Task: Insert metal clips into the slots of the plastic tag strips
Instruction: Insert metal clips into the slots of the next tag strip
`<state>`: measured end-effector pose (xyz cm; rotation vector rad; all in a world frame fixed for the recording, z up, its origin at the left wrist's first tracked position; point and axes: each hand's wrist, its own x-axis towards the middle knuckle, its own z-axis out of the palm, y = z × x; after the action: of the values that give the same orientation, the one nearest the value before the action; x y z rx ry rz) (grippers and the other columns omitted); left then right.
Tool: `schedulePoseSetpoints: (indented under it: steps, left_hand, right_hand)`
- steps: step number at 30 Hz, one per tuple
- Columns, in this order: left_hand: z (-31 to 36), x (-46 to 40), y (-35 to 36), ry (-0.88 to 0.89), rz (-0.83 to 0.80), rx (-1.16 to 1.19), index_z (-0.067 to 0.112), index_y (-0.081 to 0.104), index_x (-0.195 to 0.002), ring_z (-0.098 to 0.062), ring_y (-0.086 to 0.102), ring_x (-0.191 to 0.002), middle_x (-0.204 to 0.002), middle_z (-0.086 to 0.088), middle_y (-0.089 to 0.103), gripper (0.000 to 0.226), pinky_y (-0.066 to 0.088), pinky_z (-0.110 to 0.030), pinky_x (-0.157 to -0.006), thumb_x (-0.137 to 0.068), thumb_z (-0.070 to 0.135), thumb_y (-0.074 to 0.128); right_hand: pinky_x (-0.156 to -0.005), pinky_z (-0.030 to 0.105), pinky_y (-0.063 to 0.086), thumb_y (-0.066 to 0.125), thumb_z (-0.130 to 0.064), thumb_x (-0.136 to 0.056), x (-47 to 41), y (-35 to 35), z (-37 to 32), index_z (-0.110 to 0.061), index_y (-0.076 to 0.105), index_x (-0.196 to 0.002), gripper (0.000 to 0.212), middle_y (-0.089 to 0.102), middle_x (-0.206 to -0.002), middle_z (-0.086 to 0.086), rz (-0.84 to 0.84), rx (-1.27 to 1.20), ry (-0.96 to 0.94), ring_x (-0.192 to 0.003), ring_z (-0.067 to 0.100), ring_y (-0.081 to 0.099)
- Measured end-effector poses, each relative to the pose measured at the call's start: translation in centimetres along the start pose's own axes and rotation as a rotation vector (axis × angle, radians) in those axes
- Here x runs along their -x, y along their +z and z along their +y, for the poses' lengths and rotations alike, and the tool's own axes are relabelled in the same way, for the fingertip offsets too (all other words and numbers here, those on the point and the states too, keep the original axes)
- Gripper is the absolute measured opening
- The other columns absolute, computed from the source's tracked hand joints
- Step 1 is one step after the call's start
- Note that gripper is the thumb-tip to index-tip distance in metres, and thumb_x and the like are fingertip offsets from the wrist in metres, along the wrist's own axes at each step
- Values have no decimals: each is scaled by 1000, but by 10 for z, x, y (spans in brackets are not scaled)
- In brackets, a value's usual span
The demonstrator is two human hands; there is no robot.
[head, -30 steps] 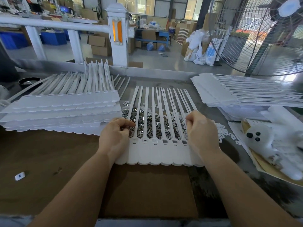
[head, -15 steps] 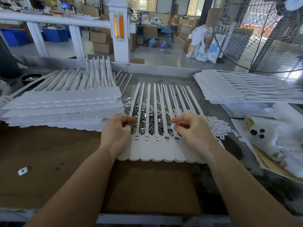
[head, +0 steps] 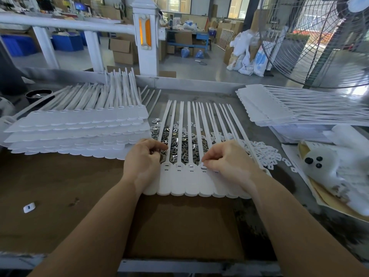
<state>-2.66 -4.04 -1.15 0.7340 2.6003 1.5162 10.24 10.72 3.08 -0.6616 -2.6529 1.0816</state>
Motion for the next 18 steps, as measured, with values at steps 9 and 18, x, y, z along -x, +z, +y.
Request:
schedulePoseSetpoints:
  steps: [9,18]
  left_hand:
    - [-1,0,0,3,-5,4,40,58,-74,-16,59,-94,-108,1,62,41,45,-25,-79,-90,3,48]
    - [0,0,0,2,-2,1,35,63,-79,-12,57,-91,-110,7,57,37,41,-21,-77,-91,3,48]
  right_hand:
    - [-52,11,37,65,-6,-82,-7,-7,-12,-10,74,-88,12,66,-85,0,-100,34,117,-70,2,55]
    - [-51,17,34,69,-9,-82,-9,-13,-12,-14,74,-85,7,62,-71,-5,-137,-34,204,-65,5,51]
